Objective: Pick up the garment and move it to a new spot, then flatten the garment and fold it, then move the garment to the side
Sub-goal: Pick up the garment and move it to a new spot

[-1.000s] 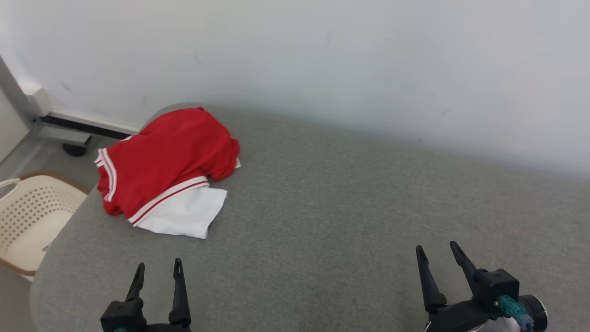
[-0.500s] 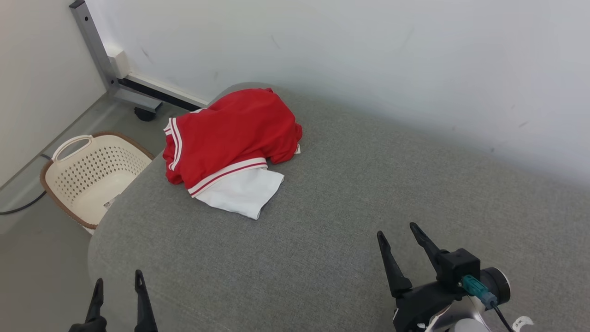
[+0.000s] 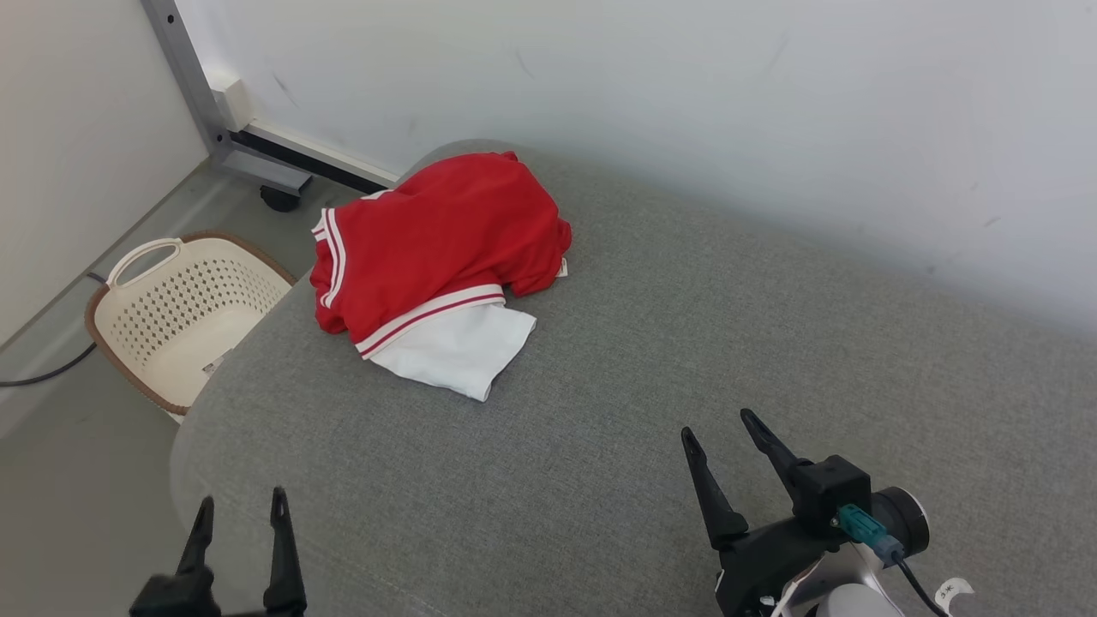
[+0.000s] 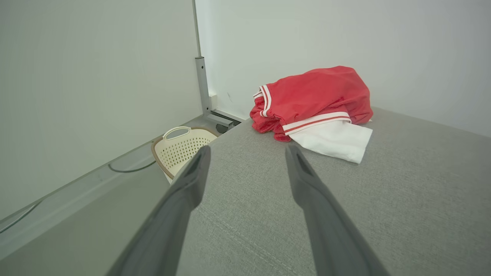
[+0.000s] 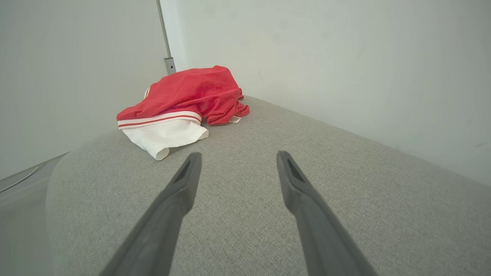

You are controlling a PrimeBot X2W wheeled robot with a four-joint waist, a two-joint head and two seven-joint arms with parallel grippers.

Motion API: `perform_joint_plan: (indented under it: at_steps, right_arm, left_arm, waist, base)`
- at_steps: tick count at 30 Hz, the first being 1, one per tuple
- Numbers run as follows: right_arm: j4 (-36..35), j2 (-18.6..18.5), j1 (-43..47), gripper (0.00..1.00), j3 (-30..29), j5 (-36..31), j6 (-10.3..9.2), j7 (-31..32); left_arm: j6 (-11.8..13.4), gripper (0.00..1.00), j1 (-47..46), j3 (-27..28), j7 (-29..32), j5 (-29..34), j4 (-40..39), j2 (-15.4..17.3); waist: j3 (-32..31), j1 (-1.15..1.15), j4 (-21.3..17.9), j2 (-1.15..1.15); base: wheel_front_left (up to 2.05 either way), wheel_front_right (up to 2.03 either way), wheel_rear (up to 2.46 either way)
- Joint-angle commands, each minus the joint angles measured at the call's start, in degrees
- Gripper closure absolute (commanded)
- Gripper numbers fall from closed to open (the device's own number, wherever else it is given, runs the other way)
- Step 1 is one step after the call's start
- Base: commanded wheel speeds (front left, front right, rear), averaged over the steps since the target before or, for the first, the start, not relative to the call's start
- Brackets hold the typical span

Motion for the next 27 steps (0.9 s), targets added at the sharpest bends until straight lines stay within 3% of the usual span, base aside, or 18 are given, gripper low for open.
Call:
perform_joint_plan:
  at_steps: [1,7,10,13,27]
  right_arm:
    - [0.1,-0.1,0.1,0.00,0.0,0.2,-0.12,0.1]
    - [-0.9,-0.1,1.7,0.00,-1.5,-1.0,-0.12,0.8]
    - [-3.3,-0.1,3.6,0.00,-3.6,-2.5,-0.12,1.9]
    - [-6.1,-0.1,4.9,0.00,-4.3,-3.9,-0.12,3.4]
    - [-22.3,-0.1,7.6,0.00,-7.0,-11.1,-0.12,11.7]
  left_arm:
    - [-0.7,0.00,-2.5,-0.5,0.6,0.3,1.0,0.5]
    - [-4.7,0.00,-14.6,-3.4,7.7,-0.5,10.3,1.4]
    - [-8.6,0.00,-23.9,-6.5,13.6,-0.7,18.0,1.3]
    - [-10.5,0.00,-30.4,-8.2,16.2,-0.8,23.2,2.6]
    - [-12.4,0.00,-49.5,-8.4,24.5,-7.7,36.2,5.1]
  waist:
    - [0.0,0.00,-0.1,0.00]
    - [0.4,0.00,-0.4,0.00]
    - [1.5,0.00,-1.2,0.00]
    - [3.1,0.00,-3.3,0.00]
    - [14.9,0.00,-14.2,0.00]
  base:
    - [0.00,0.00,0.00]
    - [0.00,0.00,0.00]
    - [0.00,0.00,0.00]
    - [0.00,0.00,0.00]
    - [0.00,0.00,0.00]
